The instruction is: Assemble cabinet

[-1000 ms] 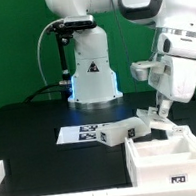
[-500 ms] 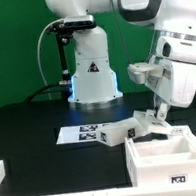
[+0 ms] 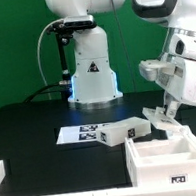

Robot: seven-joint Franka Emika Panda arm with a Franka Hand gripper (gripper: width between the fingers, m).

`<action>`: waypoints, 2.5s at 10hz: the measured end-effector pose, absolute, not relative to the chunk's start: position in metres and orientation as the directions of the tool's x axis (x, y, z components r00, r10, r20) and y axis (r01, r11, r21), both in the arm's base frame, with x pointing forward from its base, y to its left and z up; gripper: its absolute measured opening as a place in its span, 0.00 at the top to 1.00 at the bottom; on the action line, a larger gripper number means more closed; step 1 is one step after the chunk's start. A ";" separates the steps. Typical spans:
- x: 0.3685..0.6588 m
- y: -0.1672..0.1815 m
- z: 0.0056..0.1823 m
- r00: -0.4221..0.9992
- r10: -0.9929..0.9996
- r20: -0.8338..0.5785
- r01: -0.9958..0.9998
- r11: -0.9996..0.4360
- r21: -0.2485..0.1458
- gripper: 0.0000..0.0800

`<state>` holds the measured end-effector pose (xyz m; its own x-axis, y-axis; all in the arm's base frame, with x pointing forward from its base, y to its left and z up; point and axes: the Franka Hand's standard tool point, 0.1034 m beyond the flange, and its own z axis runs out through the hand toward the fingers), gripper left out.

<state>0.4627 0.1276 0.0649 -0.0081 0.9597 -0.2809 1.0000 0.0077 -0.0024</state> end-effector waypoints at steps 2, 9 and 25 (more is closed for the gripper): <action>0.467 0.129 0.064 -0.007 0.960 -0.279 1.000 0.007 0.001 0.92; 0.474 0.126 0.062 -0.001 0.960 -0.280 1.000 0.002 0.003 0.92; 0.561 0.126 0.063 0.032 0.959 -0.282 0.999 -0.026 0.027 0.92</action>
Offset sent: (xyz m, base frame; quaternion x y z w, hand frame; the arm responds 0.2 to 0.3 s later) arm 0.0162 -0.0033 0.0011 -0.0012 -0.0065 0.0086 0.9999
